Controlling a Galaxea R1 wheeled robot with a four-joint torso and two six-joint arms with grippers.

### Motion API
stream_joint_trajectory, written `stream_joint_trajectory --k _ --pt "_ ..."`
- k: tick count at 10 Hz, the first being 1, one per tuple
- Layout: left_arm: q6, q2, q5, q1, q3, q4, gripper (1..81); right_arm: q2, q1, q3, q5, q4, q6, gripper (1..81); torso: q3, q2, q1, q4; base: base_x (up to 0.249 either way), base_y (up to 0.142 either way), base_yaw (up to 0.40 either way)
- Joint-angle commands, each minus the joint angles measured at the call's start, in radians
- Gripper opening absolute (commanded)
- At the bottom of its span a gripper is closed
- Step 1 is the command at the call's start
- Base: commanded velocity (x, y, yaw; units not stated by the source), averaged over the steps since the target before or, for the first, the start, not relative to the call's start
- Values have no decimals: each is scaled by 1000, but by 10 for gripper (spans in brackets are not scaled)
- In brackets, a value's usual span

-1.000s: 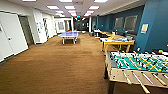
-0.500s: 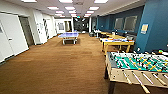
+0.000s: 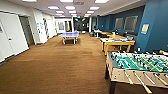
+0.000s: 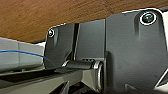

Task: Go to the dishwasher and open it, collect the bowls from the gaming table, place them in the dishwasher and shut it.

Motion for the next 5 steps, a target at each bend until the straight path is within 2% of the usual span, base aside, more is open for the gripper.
stream_joint_trajectory --k 1,2,5 --pt "0 -18 49 -51 -1 -8 811 3 51 10 -43 -12 -1 811 0 0 0 0 0 0 0" --pt "0 -18 49 -51 -1 -7 811 3 50 10 -43 -12 -1 811 0 0 0 0 0 0 0" --pt "0 -18 49 -51 -1 -8 811 3 50 10 -43 -12 -1 811 0 -1 -2 0 74 0 0"
